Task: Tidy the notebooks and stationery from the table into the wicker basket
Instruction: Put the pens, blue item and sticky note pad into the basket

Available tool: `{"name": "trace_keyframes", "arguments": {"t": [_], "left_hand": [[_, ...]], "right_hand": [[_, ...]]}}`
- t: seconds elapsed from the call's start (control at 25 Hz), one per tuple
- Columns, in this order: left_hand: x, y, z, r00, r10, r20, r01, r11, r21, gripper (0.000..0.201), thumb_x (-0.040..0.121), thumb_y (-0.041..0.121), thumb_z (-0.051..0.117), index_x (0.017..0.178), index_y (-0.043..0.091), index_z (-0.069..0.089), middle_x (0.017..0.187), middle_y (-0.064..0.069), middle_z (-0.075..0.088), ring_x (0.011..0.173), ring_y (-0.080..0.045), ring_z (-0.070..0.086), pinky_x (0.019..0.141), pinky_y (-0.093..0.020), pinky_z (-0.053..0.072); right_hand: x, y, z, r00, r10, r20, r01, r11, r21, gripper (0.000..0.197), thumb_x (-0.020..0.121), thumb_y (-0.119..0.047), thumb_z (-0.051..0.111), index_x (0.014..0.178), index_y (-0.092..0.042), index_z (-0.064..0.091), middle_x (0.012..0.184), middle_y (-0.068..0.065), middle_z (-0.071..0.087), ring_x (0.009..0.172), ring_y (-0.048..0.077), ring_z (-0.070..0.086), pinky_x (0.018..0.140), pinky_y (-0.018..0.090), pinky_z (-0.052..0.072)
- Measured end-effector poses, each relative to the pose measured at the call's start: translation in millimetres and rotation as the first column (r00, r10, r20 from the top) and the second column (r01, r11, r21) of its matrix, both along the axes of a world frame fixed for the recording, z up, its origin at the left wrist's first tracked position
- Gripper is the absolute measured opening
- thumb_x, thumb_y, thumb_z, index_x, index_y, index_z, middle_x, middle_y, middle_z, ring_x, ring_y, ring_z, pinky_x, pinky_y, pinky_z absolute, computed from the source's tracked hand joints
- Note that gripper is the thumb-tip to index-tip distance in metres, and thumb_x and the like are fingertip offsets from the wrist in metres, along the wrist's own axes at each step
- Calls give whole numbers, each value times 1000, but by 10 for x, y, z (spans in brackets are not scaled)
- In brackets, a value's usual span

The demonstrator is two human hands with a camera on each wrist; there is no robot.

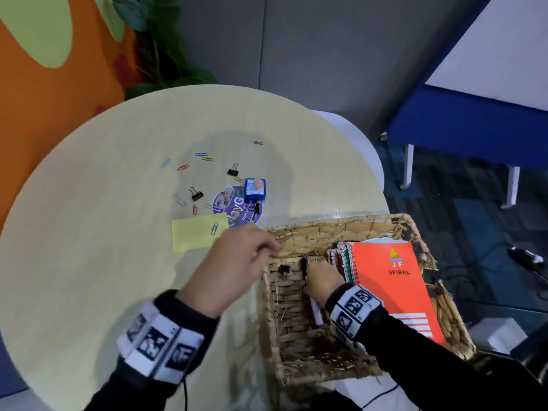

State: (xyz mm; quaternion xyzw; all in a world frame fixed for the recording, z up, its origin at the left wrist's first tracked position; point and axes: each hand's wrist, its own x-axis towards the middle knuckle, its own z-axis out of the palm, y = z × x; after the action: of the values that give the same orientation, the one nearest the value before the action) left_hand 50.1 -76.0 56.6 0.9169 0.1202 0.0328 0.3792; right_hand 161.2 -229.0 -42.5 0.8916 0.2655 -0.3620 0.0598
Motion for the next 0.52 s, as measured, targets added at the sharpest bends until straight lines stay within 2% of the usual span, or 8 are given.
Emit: {"name": "trace_keyframes", "arguments": {"t": [0.04, 0.12, 0.2, 0.24, 0.32, 0.36, 0.44, 0.52], "left_hand": [[-14, -215, -13, 995, -76, -66, 79, 996, 52, 22, 89, 11, 54, 98, 20, 72, 99, 4, 68, 90, -10, 61, 86, -25, 49], [-10, -597, -89, 942, -203, -269, 269, 933, 238, 27, 92, 15, 46, 109, 19, 67, 111, -1, 63, 107, -20, 54, 95, -35, 44], [21, -914, -193, 815, -232, -531, 448, 833, 324, 26, 92, 16, 47, 111, 13, 64, 121, -8, 59, 119, -28, 43, 105, -45, 33], [47, -1033, -255, 745, -227, -628, 513, 796, 320, 24, 91, 16, 51, 109, 10, 66, 123, -10, 59, 124, -30, 39, 109, -50, 26], [102, -1172, -359, 617, -216, -757, 617, 729, 295, 23, 90, 21, 56, 106, 10, 67, 125, -10, 60, 131, -31, 32, 113, -54, 14], [135, -1213, -419, 555, -202, -807, 663, 693, 283, 25, 90, 25, 56, 109, 11, 67, 127, -9, 59, 134, -30, 29, 114, -54, 11], [201, -1255, -528, 452, -161, -877, 737, 621, 266, 33, 93, 34, 53, 117, 14, 63, 131, -6, 57, 136, -28, 27, 115, -51, 8], [239, -1267, -622, 392, -140, -909, 794, 550, 258, 38, 94, 41, 48, 120, 16, 60, 133, -4, 55, 136, -27, 27, 115, -49, 7]], "right_hand": [[21, -19, 82, 1000, -16, -8, 16, 1000, 10, 17, 87, -16, 58, 95, -1, 61, 100, 13, 66, 96, 30, 64, 77, 34, 53], [100, -120, 248, 998, -63, -9, 64, 995, 72, 28, 84, -30, 65, 67, -10, 54, 69, 3, 58, 76, 24, 61, 62, 29, 46], [190, -313, 398, 990, -141, -10, 141, 980, 142, 44, 83, -37, 65, 52, -11, 46, 53, 2, 49, 54, 19, 53, 48, 27, 40], [234, -430, 459, 986, -167, -27, 169, 966, 194, 44, 84, -37, 64, 53, -7, 52, 52, 5, 56, 48, 18, 54, 46, 29, 44], [287, -642, 553, 974, -213, -71, 225, 930, 292, 45, 86, -36, 61, 62, 1, 64, 56, 11, 70, 49, 21, 66, 57, 35, 58], [296, -734, 592, 972, -226, -70, 236, 916, 324, 44, 86, -36, 60, 64, 2, 66, 58, 13, 72, 52, 22, 69, 62, 38, 60], [318, -872, 668, 972, -233, -32, 227, 894, 388, 41, 85, -37, 61, 64, -2, 67, 58, 12, 72, 56, 25, 69, 65, 42, 59], [339, -970, 747, 965, -262, -7, 236, 860, 453, 32, 84, -36, 62, 64, -12, 69, 56, 7, 71, 56, 23, 67, 67, 42, 58]]}}
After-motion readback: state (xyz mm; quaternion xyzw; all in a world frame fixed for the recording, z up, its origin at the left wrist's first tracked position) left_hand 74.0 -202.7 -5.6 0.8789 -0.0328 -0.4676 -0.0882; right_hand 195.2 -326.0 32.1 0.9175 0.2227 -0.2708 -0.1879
